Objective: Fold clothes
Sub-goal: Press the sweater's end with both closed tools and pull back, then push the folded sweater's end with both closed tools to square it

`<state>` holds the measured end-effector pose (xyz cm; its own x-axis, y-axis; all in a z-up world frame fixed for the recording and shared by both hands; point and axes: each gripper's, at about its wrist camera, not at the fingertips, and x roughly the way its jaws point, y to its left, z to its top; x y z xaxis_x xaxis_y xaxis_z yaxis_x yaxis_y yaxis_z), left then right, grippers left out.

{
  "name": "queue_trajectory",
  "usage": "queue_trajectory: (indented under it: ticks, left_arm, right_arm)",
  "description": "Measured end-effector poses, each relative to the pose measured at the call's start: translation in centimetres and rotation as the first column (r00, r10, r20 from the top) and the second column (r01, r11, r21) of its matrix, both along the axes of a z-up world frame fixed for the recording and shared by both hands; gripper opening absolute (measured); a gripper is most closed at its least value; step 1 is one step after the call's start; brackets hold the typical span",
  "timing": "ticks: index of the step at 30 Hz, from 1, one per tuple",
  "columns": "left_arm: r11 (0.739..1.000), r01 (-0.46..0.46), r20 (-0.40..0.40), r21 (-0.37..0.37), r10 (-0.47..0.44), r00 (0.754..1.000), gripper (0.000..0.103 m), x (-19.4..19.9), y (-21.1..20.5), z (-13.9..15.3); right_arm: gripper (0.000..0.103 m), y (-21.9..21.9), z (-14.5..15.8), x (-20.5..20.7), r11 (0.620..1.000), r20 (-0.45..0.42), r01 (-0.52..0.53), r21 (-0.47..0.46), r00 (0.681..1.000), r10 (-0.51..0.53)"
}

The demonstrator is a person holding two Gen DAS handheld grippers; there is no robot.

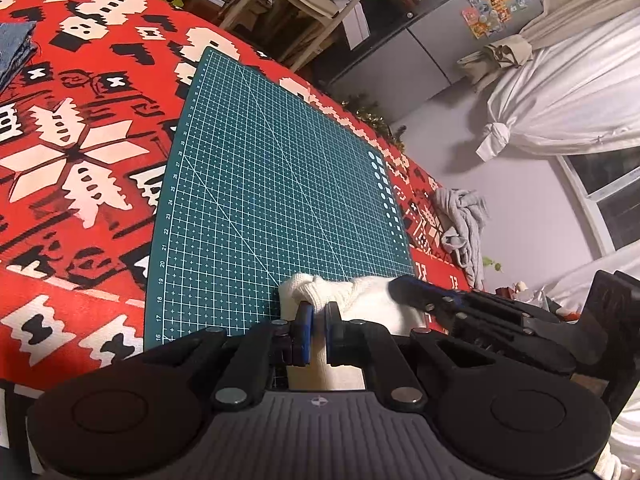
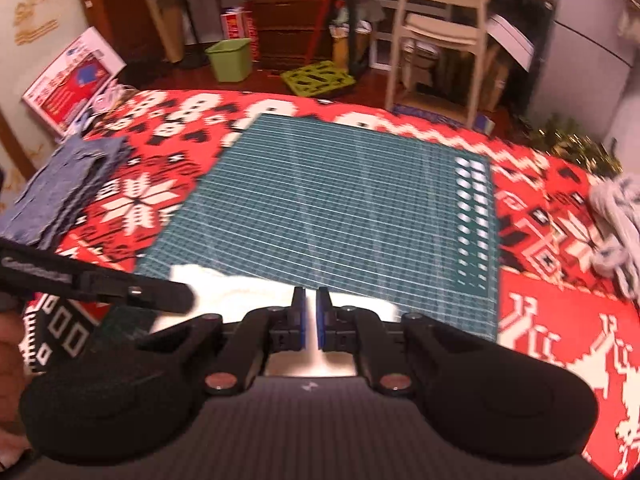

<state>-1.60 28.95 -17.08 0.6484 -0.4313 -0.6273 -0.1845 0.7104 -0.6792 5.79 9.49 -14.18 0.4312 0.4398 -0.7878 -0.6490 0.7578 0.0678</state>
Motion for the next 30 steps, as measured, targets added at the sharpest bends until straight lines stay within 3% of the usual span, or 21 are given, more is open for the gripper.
queue_trajectory:
  ticks: [7,16,20,25,30]
  left_arm:
    - [1.0,-0.011,-0.008,-0.003,0.011,1.0,0.007,-0.1,-0.1,0.0]
    - [1.0,-0.008,-0.01,0.021,0.009,1.0,0.007,-0.1,-0.3,0.2]
    - [0.999,-0.015,-0.028,0.043,0.016,0.999,0.017,-0.1,-0.3,0.4]
    - [0.998,-0.043,-0.021,0.051,0.044,0.999,0.019,-0.9,0.1,1.1]
    - [0.996,-0.06,-0.005,0.066,0.06,0.998,0.019,-2.3,0.2,2.3]
  right_arm:
    - [0.007,-1.8,0.7,1.3,0.997,-0.03,0.07,0.044,0.997,-0.069]
    - [0.007,-0.5,0.2,0.3,0.999,-0.007,0.031,0.034,0.999,-0.031]
    - [0.008,-2.3,0.4,1.8,0.993,0.006,0.115,0.025,0.993,-0.115]
    - [0.008,-5.5,1.7,2.1,0.98,-0.006,0.185,0.07,0.983,-0.185]
    - [0.012,-5.7,2.5,-0.8,0.988,-0.005,0.114,0.108,0.993,-0.114]
